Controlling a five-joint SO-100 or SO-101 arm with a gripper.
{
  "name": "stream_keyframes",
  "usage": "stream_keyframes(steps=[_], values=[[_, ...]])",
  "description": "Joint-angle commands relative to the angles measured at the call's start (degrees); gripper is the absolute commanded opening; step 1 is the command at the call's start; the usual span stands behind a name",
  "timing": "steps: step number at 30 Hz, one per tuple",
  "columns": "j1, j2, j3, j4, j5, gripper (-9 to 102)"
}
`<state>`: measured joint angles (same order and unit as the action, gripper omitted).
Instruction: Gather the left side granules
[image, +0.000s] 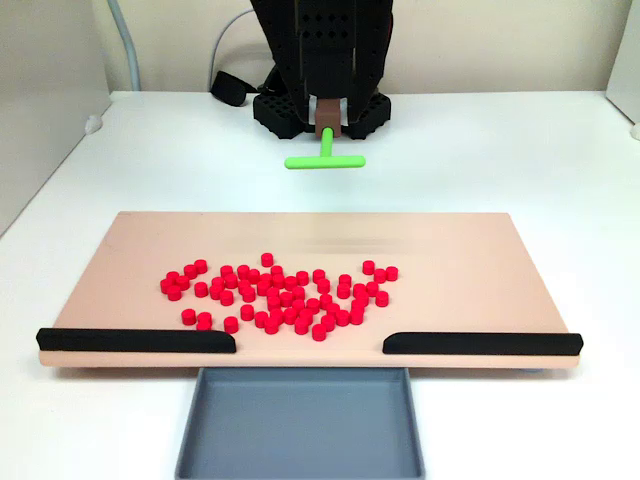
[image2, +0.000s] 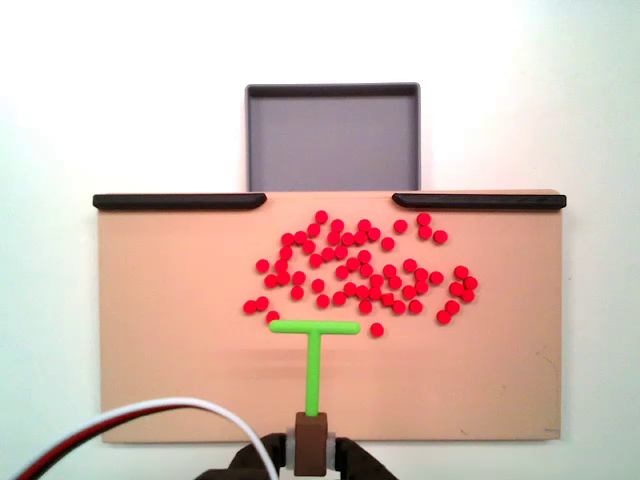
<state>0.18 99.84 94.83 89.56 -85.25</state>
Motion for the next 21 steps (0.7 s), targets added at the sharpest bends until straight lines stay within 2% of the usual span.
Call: stream_keyframes(steps=[1,21], values=[[0.62,1.85,-0.35,0.18,-0.35,0],[0.18,1.49,-0.35,0.18,1.58,0]])
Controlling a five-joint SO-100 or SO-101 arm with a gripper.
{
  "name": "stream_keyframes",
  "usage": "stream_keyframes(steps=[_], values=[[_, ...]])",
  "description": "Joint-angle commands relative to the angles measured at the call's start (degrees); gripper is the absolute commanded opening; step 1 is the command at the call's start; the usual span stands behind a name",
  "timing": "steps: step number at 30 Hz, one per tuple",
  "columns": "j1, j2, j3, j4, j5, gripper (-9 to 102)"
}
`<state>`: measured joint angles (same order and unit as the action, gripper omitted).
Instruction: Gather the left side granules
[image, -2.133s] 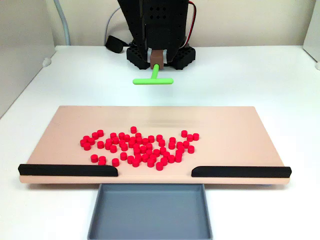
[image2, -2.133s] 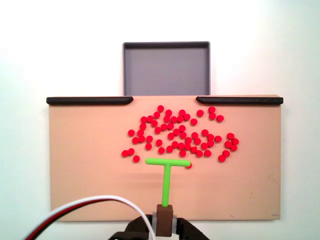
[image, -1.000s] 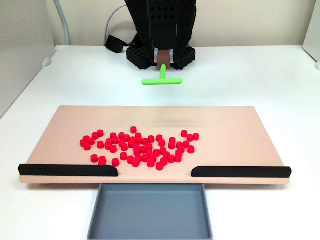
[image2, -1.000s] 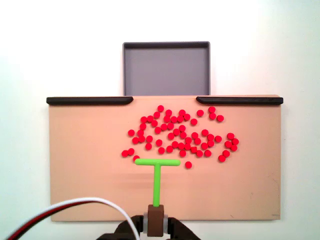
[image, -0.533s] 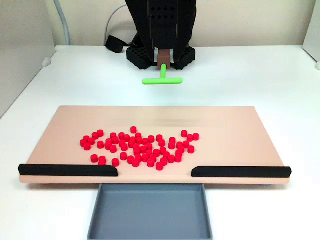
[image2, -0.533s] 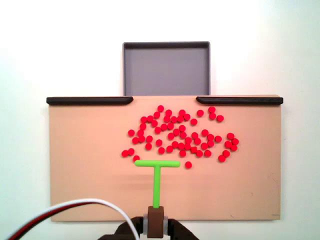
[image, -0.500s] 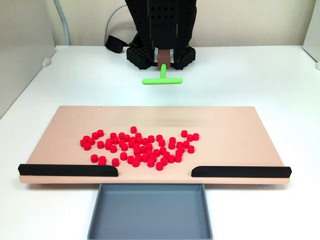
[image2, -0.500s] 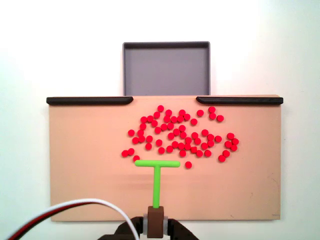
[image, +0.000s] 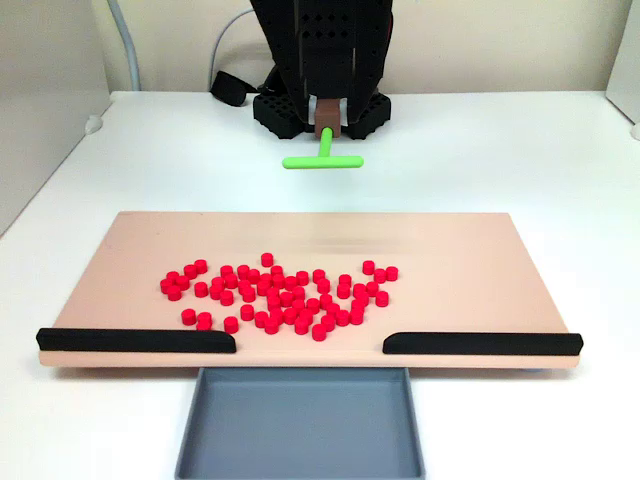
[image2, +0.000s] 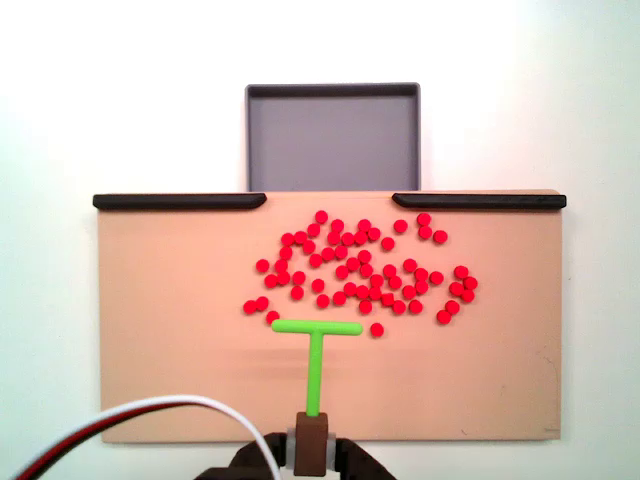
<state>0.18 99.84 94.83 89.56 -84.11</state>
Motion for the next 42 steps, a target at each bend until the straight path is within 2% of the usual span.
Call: stream_keyframes(steps=[1,10,19,42], values=[[0.18,1.41,-0.35,0.18,0.44,0],[0.26,2.02,-0.35,0.18,1.85,0],[-0.53,1.67,-0.35,-0.44,8.17,0],[-10.72,2.90,-0.53,0.35,52.21,0]])
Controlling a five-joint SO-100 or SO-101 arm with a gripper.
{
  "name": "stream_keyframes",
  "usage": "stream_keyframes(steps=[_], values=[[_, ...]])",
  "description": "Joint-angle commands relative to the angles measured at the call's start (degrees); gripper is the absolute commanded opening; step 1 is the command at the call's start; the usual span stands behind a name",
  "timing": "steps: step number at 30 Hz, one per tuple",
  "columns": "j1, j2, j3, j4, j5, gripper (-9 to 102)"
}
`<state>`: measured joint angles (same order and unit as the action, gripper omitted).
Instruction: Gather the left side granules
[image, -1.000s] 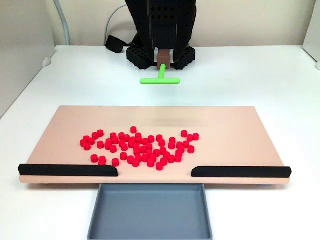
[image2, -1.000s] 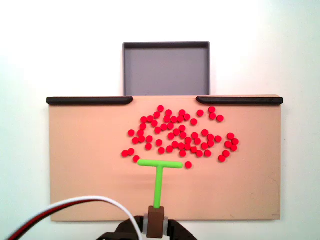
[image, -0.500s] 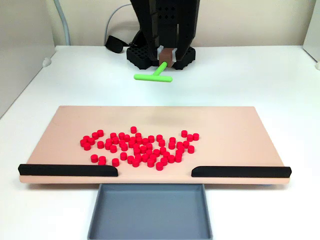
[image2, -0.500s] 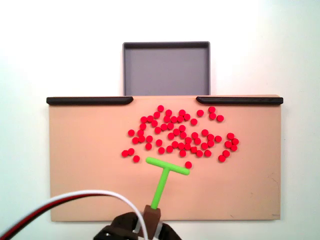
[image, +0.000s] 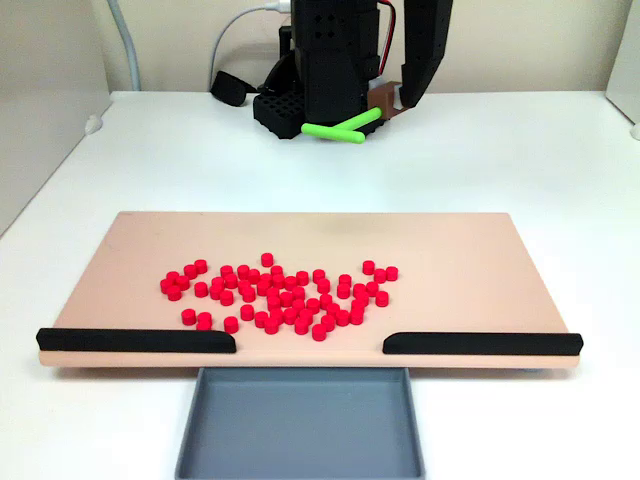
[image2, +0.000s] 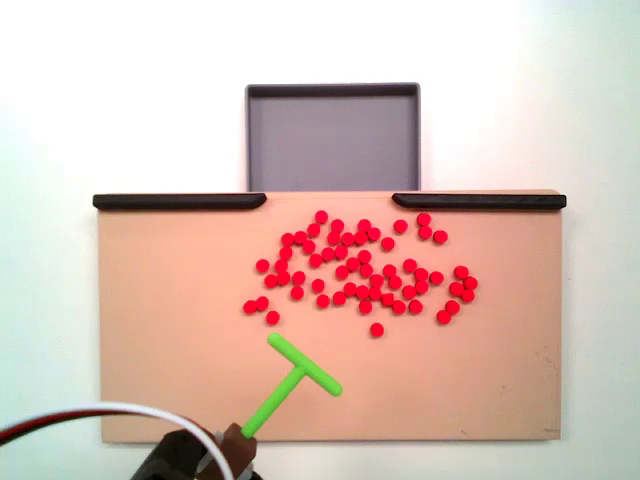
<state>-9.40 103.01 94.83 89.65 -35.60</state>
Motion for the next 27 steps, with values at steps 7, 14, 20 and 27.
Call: stream_keyframes(steps=[7,14,20,27], values=[[-2.64,-3.52,-1.23,0.18,13.45,0],[-3.96,-4.39,-1.32,-0.44,25.75,0],[-6.24,-5.01,-1.41,-0.62,32.43,0],[-8.61,-7.29,-3.87,-0.70,38.06,0]])
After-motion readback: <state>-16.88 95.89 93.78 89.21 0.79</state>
